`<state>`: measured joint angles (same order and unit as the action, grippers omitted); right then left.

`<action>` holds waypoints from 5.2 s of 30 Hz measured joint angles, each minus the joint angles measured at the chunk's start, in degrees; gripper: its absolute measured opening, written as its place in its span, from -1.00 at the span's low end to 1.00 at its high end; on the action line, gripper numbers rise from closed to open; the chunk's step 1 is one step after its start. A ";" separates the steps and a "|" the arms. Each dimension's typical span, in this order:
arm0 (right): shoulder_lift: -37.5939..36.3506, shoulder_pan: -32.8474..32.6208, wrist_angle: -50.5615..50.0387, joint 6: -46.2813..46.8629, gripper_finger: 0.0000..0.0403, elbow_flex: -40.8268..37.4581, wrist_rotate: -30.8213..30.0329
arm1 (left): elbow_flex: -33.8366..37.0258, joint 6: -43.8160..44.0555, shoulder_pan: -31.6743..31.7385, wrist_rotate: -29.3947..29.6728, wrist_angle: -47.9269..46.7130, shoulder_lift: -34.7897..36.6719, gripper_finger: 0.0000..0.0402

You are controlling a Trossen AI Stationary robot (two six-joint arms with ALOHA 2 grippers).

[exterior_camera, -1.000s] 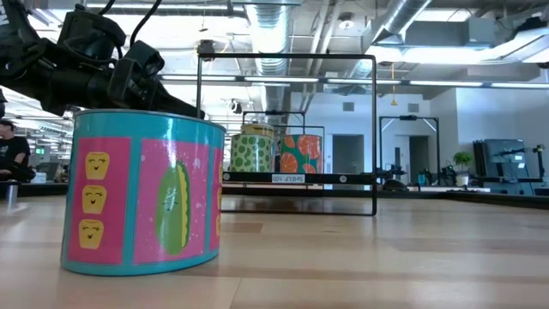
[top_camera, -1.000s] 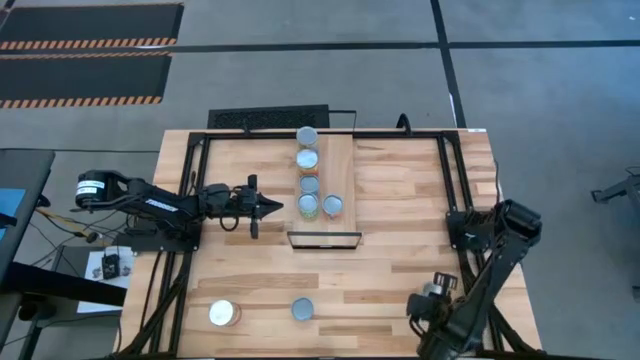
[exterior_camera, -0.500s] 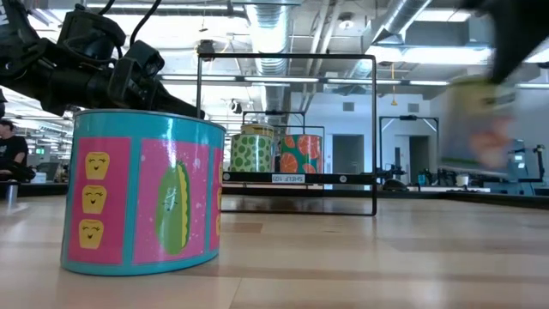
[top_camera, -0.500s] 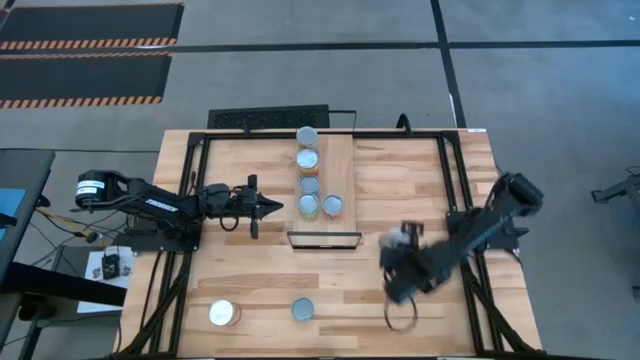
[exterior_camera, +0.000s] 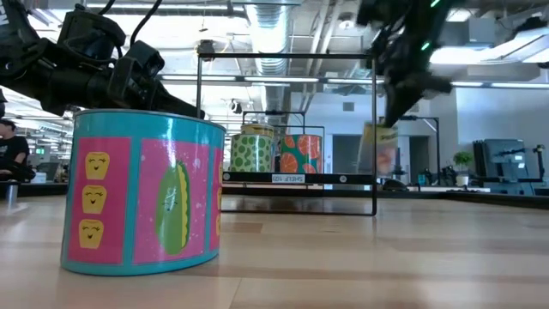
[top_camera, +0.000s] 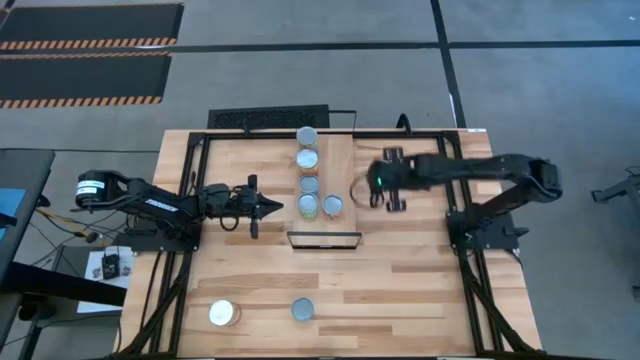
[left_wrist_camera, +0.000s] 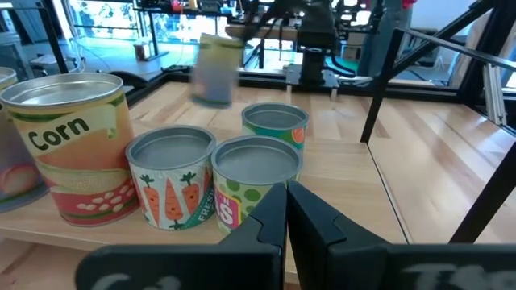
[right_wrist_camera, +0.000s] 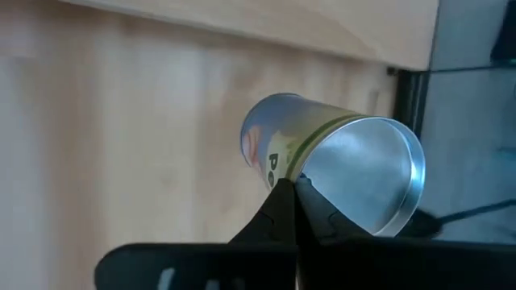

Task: Pick and place cans onto a shelf
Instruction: Put the canned peaches on the shelf aligned with the other canned peaches, then put the canned corn on the shelf aligned with the other canned corn

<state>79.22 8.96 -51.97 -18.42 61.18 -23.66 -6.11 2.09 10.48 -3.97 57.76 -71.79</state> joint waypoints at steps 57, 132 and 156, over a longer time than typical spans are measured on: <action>12.22 21.89 10.49 -12.65 -0.98 8.80 12.16 | 0.00 0.14 -0.02 -0.90 -0.89 0.00 -1.00; 19.11 20.53 8.97 -11.03 -0.95 23.84 23.65 | 0.00 0.63 -0.24 -1.76 -2.52 0.02 -1.00; 18.03 23.14 24.85 -7.41 -0.98 11.34 26.29 | 0.00 0.65 -1.68 -2.78 -3.88 0.60 -1.00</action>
<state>97.25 32.09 -27.12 -25.83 72.52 2.63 -6.11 2.74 8.80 -6.74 53.88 -71.19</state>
